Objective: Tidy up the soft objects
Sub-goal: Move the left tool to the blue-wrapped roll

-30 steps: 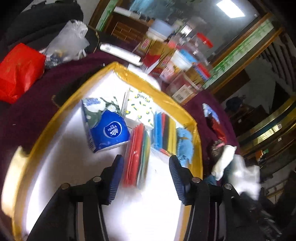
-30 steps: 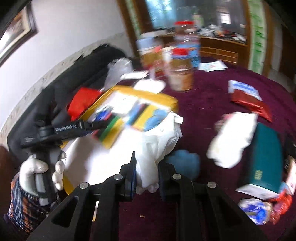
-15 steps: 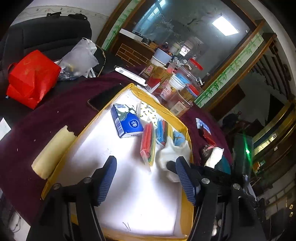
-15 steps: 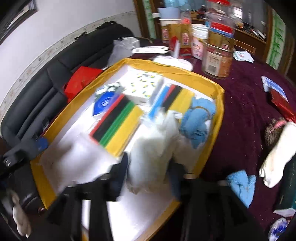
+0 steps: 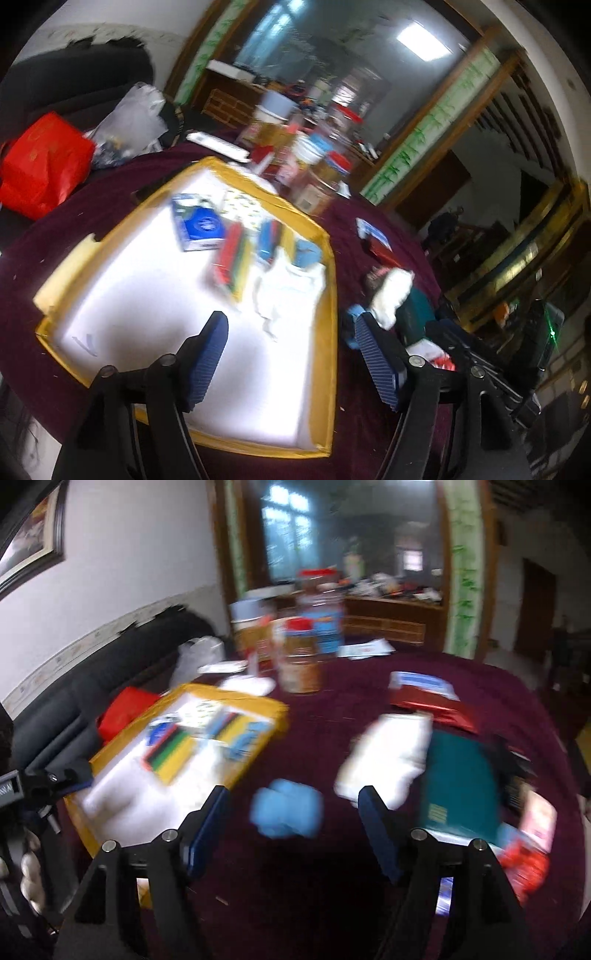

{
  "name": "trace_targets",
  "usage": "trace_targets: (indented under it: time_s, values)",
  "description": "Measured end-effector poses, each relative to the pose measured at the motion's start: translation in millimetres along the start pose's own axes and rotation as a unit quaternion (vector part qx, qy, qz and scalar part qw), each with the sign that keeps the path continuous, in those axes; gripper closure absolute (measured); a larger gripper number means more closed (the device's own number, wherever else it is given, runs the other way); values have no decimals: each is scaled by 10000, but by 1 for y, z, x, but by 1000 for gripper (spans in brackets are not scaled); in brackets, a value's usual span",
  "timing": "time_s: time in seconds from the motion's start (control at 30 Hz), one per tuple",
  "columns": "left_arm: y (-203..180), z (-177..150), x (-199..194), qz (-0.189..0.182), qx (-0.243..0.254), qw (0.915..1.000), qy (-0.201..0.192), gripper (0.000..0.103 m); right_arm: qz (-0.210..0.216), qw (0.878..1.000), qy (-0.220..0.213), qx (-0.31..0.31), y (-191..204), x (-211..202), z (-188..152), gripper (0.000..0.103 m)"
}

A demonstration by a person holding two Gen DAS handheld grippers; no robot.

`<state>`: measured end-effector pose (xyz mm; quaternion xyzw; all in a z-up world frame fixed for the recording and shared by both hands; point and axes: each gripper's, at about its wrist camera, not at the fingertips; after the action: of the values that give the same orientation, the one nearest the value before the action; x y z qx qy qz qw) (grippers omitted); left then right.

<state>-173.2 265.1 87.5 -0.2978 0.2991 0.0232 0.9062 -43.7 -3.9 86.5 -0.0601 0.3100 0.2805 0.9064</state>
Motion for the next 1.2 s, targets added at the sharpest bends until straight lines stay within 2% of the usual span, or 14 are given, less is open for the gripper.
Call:
trace_targets:
  time_s: [0.2, 0.33, 0.43, 0.6, 0.83, 1.07, 1.2]
  values:
    - [-52, -23, 16, -167, 662, 9971, 349, 27, -660, 9960, -178, 568, -81, -40, -33, 29]
    - [-83, -40, 33, -319, 899, 9930, 696, 27, -899, 9868, -314, 1310, -141, -57, -46, 29]
    - [-105, -53, 41, -394, 1087, 9892, 901, 27, -1102, 9784, -448, 1688, -177, -58, -49, 29]
    - [-132, -71, 51, -392, 1393, 9830, 1130, 27, -1424, 9707, -517, 1864, -216, -44, -48, 29]
    - [-151, -85, 75, -311, 1567, 9760, 1477, 27, -1443, 9583, -643, 2381, -247, -39, -68, 29]
    - [-178, -98, 109, -463, 1707, 9673, 1816, 27, -1192, 9402, -707, 3111, -277, -47, -85, 29]
    - [-195, -108, 128, -492, 1891, 9604, 1984, 28, -976, 9300, -595, 3494, -291, -42, -93, 29]
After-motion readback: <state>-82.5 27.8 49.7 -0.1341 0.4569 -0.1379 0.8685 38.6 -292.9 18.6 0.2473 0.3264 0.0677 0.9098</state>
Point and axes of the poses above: each gripper's, at about its wrist camera, not at the fingertips, and x roughly the way its jaws point, y to its left, z to its top, and after that the axes turned 2 degrees about -y, right-handed
